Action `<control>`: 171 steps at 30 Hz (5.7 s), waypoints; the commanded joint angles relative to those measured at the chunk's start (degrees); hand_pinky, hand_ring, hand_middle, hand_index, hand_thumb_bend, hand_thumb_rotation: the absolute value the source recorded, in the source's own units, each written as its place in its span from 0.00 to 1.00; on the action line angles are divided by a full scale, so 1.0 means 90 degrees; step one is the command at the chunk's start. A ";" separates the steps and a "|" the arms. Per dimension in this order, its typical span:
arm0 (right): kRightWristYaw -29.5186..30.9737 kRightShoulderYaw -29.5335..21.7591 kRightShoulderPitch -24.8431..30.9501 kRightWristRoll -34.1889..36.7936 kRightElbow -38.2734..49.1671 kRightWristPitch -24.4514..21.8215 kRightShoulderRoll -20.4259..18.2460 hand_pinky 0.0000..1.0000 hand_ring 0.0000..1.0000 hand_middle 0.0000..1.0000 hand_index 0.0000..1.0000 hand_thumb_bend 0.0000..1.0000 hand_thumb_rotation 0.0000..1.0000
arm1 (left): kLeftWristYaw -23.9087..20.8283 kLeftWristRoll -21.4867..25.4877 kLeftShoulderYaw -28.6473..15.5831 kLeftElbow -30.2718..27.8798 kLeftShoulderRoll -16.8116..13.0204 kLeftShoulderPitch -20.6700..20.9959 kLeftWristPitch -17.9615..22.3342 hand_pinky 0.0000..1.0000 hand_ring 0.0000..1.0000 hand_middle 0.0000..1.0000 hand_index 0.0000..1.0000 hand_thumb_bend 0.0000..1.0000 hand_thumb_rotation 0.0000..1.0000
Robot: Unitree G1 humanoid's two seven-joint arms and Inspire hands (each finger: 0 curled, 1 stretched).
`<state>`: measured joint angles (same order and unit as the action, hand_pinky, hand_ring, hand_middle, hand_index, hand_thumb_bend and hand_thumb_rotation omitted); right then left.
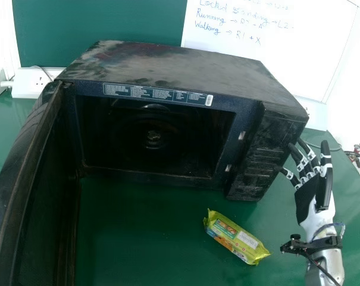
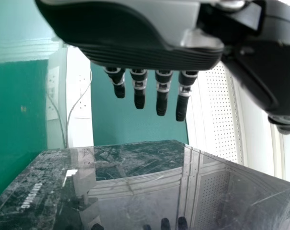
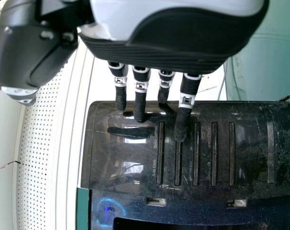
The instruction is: Put biscuit inside oven
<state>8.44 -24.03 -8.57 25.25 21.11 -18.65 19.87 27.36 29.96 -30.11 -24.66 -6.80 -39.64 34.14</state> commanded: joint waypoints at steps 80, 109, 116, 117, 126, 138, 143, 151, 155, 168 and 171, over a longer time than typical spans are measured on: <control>0.3737 0.1022 0.0789 -0.5975 0.0773 0.3037 0.4345 0.60 0.90 0.97 0.94 0.83 0.93 | 0.0010 -0.0053 0.0310 -0.0385 0.0079 -0.0448 0.0071 0.92 0.90 0.94 0.89 1.00 0.79; 0.3476 0.1629 0.0863 -0.6522 0.0100 0.3336 0.4231 0.59 0.88 0.96 0.92 0.82 0.93 | 0.0051 -0.0026 0.0284 -0.0392 0.0110 -0.0488 0.0186 0.93 0.90 0.94 0.89 1.00 0.84; 0.3328 0.1946 0.0504 -0.6556 -0.0439 0.3218 0.4162 0.60 0.89 0.96 0.92 0.82 0.93 | 0.0033 -0.0044 0.0273 -0.0417 0.0087 -0.0522 0.0143 0.94 0.90 0.94 0.89 1.00 0.80; 0.3349 0.1972 0.0460 -0.6543 -0.0465 0.3170 0.4158 0.60 0.89 0.97 0.92 0.82 0.93 | 0.0039 -0.0030 0.0279 -0.0423 0.0081 -0.0528 0.0135 0.94 0.90 0.94 0.89 1.00 0.80; 0.3157 0.2104 0.0401 -0.6532 -0.0649 0.3210 0.4108 0.60 0.89 0.97 0.92 0.83 0.93 | 0.0015 -0.0044 0.0309 -0.0529 0.0098 -0.0622 0.0065 0.95 0.90 0.94 0.89 1.00 0.79; 0.3063 0.2142 0.0494 -0.6417 -0.0573 0.3174 0.3952 0.61 0.90 0.97 0.92 0.83 0.92 | 0.0049 0.0002 0.0329 -0.0546 0.0083 -0.0673 0.0075 0.92 0.88 0.93 0.87 1.00 0.77; 0.2952 0.2194 0.0515 -0.6415 -0.0665 0.3279 0.3921 0.61 0.89 0.97 0.93 0.83 0.93 | 0.0048 -0.0026 0.0328 -0.0552 0.0096 -0.0710 0.0091 0.90 0.88 0.93 0.87 1.00 0.78; 0.2664 0.2376 0.0370 -0.6419 -0.1075 0.3448 0.3808 0.61 0.90 0.97 0.93 0.84 0.91 | 0.0011 -0.0022 0.0356 -0.0633 0.0103 -0.0787 0.0056 0.89 0.87 0.92 0.86 1.00 0.78; 0.2564 0.2487 0.0260 -0.6525 -0.1270 0.3358 0.3746 0.60 0.90 0.97 0.93 0.84 0.91 | -0.0003 -0.0052 0.0362 -0.0670 0.0110 -0.0796 0.0060 0.90 0.88 0.92 0.86 1.00 0.78; 0.2498 0.2838 -0.0042 -0.6723 -0.1728 0.3253 0.3740 0.61 0.90 0.98 0.92 0.84 0.89 | 0.0022 0.0004 0.0367 -0.0684 0.0104 -0.0796 0.0016 0.93 0.89 0.93 0.87 1.00 0.77; 0.2507 0.2849 -0.0042 -0.6711 -0.1742 0.3248 0.3756 0.61 0.90 0.98 0.93 0.84 0.90 | -0.0005 -0.0044 0.0360 -0.0710 0.0113 -0.0805 0.0003 0.92 0.89 0.93 0.87 1.00 0.77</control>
<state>31.00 0.99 -8.98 -34.60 5.82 10.93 53.57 27.49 29.50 -27.29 -30.81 -5.97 -46.25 34.31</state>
